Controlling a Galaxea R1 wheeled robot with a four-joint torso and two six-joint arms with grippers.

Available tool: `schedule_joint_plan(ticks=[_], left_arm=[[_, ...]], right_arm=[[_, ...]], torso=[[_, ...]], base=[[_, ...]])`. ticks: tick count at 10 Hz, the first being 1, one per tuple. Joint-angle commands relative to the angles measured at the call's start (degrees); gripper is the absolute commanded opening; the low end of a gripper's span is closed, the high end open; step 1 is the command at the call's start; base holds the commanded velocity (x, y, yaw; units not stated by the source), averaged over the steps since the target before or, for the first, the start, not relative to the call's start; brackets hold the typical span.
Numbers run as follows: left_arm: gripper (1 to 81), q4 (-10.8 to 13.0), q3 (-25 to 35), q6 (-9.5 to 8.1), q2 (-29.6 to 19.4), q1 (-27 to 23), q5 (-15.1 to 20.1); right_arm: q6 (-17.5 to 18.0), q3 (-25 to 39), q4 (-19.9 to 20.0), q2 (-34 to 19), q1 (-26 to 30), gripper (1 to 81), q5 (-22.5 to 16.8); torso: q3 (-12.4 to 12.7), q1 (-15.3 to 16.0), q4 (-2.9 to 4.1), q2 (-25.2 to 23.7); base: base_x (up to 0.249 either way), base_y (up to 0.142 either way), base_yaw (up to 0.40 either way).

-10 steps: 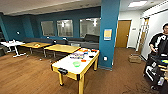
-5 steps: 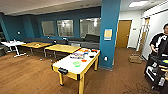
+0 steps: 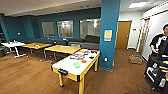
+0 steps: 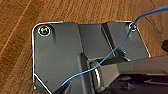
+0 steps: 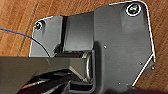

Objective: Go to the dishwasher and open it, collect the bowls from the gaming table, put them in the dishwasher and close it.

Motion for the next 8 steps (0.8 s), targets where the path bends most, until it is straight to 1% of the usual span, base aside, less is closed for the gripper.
schedule_joint_plan(ticks=[1, 2, 4, 8], left_arm=[[81.1, -0.05, 0.31, 0.36, -0.28, -3.76, 2.15], [81.1, -0.05, 0.31, 0.27, -0.28, -3.76, 2.15], [81.1, -0.05, 0.22, 0.36, -0.28, -3.68, 2.07], [81.1, -0.05, 0.22, 0.36, -0.28, -3.67, 2.15]], right_arm=[[-0.13, 0.03, 0.31, 0.29, 3.98, 81.1, -2.66], [-0.13, 0.03, 0.39, 0.29, 3.98, 81.1, -2.66], [-0.13, 0.03, 0.39, 0.37, 3.89, 81.1, -2.58], [-0.13, 0.03, 0.30, 0.37, 3.80, 81.1, -2.58]], torso=[[0.00, 0.02, 0.00, 0.00], [0.02, -0.06, 0.00, -0.07], [0.00, 0.02, 0.00, 0.02], [0.00, 0.02, 0.00, 0.02]], base=[[0.194, 0.000, 0.000], [0.213, 0.000, 0.000], [0.220, 0.071, 0.000], [0.220, 0.104, 0.000]])
